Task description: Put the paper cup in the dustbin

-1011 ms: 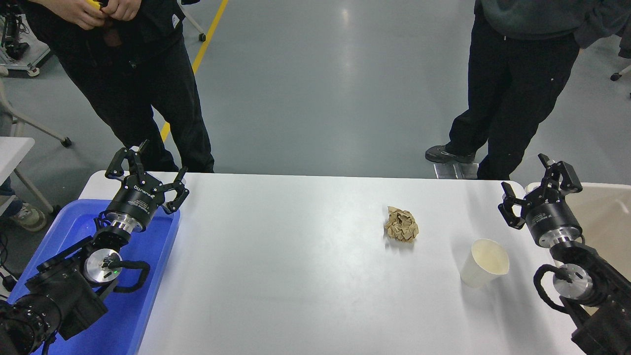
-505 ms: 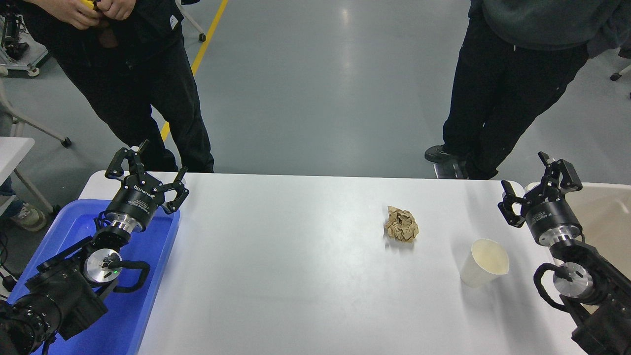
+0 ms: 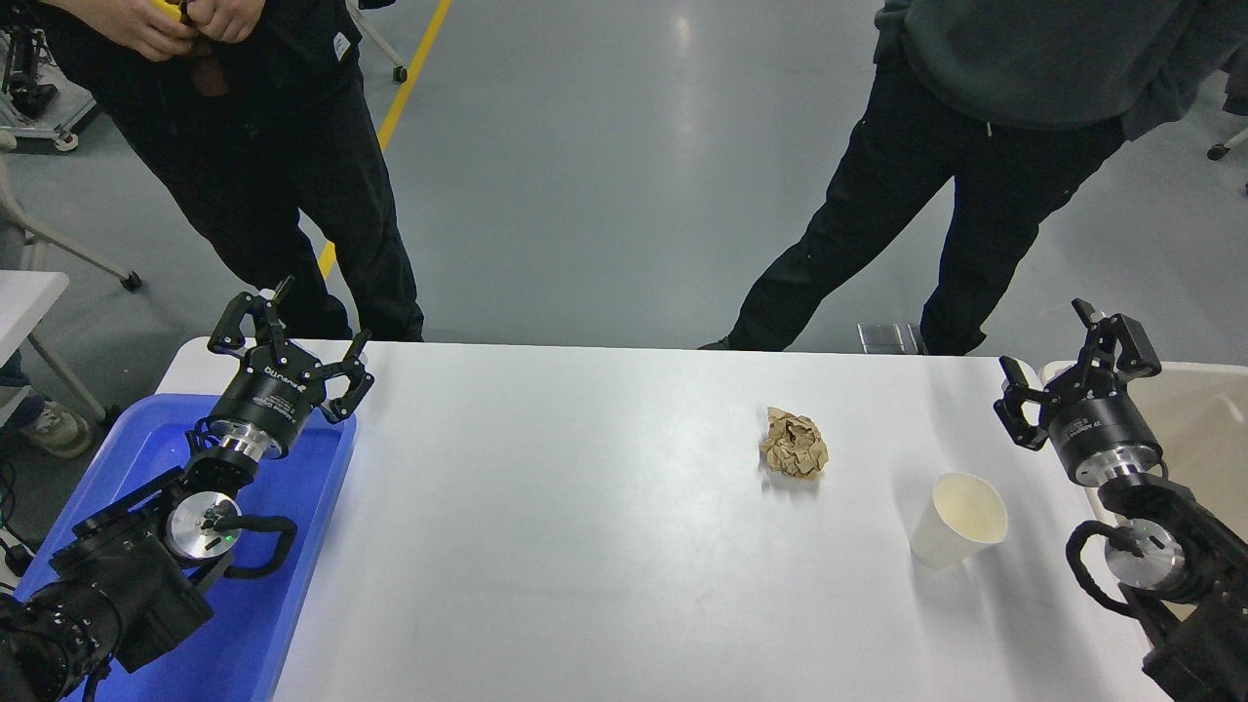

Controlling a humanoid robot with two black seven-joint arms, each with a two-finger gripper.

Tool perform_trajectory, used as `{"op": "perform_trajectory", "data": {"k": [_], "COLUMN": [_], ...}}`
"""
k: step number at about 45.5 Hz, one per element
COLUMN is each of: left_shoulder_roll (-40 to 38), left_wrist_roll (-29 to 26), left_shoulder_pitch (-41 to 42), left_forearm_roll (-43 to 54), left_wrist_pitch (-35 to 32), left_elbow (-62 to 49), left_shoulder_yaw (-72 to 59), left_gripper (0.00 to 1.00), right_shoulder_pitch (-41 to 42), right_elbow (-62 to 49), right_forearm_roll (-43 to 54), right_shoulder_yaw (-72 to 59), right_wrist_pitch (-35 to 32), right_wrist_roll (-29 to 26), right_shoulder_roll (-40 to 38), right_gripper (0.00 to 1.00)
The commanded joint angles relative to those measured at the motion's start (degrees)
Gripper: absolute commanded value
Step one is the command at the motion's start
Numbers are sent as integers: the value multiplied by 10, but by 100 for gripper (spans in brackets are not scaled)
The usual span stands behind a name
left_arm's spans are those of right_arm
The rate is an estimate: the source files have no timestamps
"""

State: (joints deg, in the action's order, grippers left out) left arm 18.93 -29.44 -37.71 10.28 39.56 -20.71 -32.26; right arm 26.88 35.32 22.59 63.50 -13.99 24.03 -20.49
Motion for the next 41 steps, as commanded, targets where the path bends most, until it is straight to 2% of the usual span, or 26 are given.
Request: {"op": "perform_trajectory", "data": {"k": [1, 28, 41], "left_shoulder_roll": [0, 0, 0], "left_wrist_roll": [0, 0, 0], "left_shoulder_pitch": [0, 0, 0], "left_forearm_roll": [0, 0, 0], "left_wrist_pitch": [0, 0, 0], "left_elbow": [1, 1, 0], "left_shoulder_yaw": [0, 0, 0], "left_gripper": [100, 100, 100], "right_shoulder_pitch": [1, 21, 71], "right_elbow": [-1, -13, -50], "right_forearm_roll": [0, 0, 1], "right_shoulder_yaw": [-4, -8, -113], "right_wrist_pitch": [1, 4, 5], "right_wrist_roll": [0, -1, -1], "right_shoulder_roll": [-4, -18, -51], "right_gripper": [99, 99, 99]}}
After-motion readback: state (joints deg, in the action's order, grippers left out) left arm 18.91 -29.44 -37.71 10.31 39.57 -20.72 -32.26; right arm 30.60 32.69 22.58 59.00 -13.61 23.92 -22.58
